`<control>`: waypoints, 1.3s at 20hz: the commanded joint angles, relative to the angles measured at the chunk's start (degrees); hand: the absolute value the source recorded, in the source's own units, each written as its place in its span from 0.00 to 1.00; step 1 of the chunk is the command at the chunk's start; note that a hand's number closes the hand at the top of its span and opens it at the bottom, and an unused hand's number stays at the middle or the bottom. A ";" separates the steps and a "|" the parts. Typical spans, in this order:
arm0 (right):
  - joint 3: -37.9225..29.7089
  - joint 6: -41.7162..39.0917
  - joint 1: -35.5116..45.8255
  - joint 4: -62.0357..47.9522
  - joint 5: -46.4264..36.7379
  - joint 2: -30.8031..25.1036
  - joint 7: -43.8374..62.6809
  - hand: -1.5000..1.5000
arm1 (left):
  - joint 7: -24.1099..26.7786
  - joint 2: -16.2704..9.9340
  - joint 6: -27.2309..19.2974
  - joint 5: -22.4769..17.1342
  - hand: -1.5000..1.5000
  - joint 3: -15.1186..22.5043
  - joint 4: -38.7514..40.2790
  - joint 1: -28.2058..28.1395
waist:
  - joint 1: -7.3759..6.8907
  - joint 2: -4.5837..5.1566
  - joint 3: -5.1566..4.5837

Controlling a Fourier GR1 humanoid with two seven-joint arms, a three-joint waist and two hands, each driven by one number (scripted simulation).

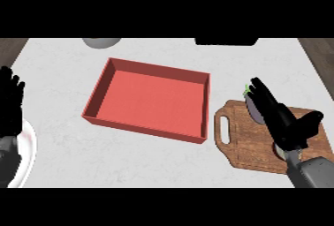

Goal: Pick the cupcake from the cutting board and place it in the cardboard box

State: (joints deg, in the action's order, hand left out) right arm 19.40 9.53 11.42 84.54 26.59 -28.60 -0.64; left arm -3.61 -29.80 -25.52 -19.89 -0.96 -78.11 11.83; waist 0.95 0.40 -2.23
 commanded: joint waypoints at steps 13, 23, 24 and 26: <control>-22.12 2.44 -6.88 -10.41 0.23 -1.93 -25.43 0.00 | 3.36 0.36 7.37 9.43 0.50 14.01 -5.20 -9.97 | -0.67 -0.43 2.36; -16.05 -7.80 -10.74 -11.29 -17.86 -24.85 -21.32 0.00 | 2.58 2.27 5.29 12.91 0.50 15.71 -8.49 -12.85 | -1.15 -0.62 2.16; -14.63 -8.33 -10.68 -10.02 -19.18 -26.18 -18.47 0.00 | 1.72 2.59 4.81 13.59 0.50 16.48 -9.57 -12.84 | -1.20 -0.64 2.14; -11.92 -12.68 -10.14 -9.79 -22.41 -31.30 -15.93 0.00 | 2.75 1.86 7.26 11.61 0.50 14.41 -6.21 -10.68 | -1.24 -0.28 2.04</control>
State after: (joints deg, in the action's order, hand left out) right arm 3.91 1.41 1.92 73.83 9.55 -52.72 -20.24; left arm -1.19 -27.69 -19.23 -7.87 14.16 -85.22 0.72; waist -0.09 -0.05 -0.12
